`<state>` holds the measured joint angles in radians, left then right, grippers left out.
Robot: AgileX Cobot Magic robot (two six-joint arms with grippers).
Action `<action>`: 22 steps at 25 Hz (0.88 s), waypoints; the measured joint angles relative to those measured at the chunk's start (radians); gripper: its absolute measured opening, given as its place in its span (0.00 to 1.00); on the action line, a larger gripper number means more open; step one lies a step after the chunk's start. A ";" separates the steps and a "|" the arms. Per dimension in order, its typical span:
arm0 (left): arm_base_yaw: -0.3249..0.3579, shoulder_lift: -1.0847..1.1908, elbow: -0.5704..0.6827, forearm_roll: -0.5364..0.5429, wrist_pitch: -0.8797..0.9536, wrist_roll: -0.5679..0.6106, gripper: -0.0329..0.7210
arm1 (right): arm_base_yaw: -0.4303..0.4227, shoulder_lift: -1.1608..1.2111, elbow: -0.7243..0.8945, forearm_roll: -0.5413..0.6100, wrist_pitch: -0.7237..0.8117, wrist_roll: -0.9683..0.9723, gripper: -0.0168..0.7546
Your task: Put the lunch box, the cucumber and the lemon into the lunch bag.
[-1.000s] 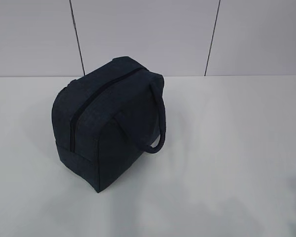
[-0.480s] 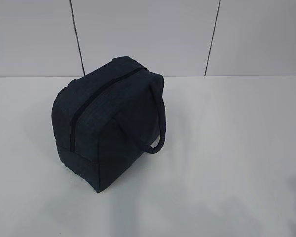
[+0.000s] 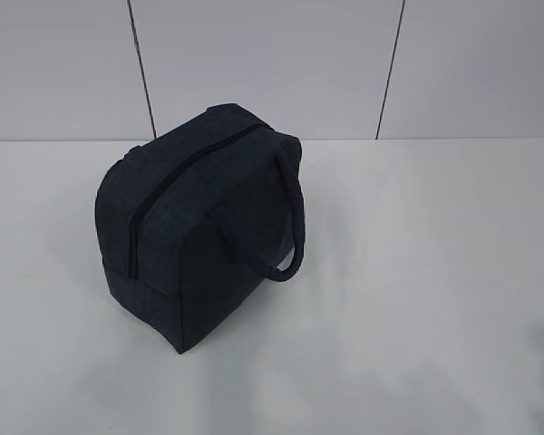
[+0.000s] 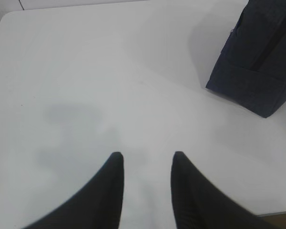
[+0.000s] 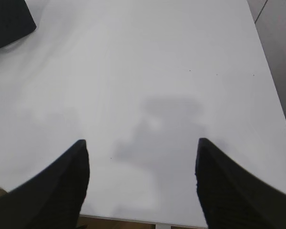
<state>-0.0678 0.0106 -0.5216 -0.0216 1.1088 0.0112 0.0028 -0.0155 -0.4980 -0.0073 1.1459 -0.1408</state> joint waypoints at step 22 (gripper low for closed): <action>0.000 0.000 0.000 0.000 0.000 0.000 0.36 | 0.000 0.000 0.000 0.000 0.000 0.000 0.71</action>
